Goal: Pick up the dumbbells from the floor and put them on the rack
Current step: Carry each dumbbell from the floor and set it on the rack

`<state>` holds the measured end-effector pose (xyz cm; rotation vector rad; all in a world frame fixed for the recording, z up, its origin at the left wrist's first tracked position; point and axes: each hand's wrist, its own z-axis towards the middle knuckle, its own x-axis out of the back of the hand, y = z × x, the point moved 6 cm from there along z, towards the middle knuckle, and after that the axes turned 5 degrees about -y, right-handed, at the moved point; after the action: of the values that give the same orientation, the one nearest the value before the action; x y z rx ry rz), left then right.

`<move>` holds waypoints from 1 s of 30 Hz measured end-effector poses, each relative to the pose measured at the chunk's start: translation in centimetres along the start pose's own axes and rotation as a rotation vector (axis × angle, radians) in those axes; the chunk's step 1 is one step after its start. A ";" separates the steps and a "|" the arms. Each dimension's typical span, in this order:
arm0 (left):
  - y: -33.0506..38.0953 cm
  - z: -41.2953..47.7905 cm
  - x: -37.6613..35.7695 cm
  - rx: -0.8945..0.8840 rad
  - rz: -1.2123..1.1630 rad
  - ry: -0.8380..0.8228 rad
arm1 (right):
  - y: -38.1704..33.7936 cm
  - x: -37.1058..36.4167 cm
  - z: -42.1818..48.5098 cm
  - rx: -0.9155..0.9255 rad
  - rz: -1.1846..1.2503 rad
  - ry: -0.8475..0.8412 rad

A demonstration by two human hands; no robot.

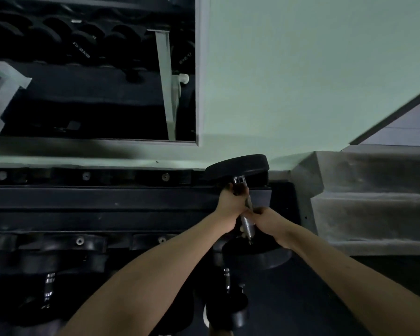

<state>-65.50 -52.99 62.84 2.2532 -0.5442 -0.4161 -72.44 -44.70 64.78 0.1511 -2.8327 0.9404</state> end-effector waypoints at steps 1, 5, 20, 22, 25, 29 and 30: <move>-0.1 0.5 -0.2 0.012 0.003 0.007 | 0.2 0.4 0.5 -0.005 0.010 -0.015; -1.2 1.6 -0.9 0.039 0.025 0.034 | 1.9 1.0 1.9 -0.026 0.082 -0.059; -1.0 0.1 0.0 -0.003 0.185 0.095 | 2.1 0.9 2.4 0.028 -0.030 -0.057; -0.8 -0.5 0.2 0.004 0.206 0.091 | 1.9 0.9 2.4 0.026 -0.076 -0.035; -1.1 -1.8 1.7 -0.015 0.204 0.104 | 1.1 1.1 2.0 0.083 -0.240 0.050; -3.0 -5.7 6.3 -0.021 0.168 0.167 | -1.7 1.5 -0.6 0.237 -0.673 0.415; -3.8 -6.9 7.8 -0.018 0.152 0.185 | -2.4 1.1 -1.9 0.275 -0.718 0.510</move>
<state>-54.81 -50.40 63.55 2.1876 -0.6068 -0.1339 -72.95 -45.57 67.90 0.7718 -1.9414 0.9914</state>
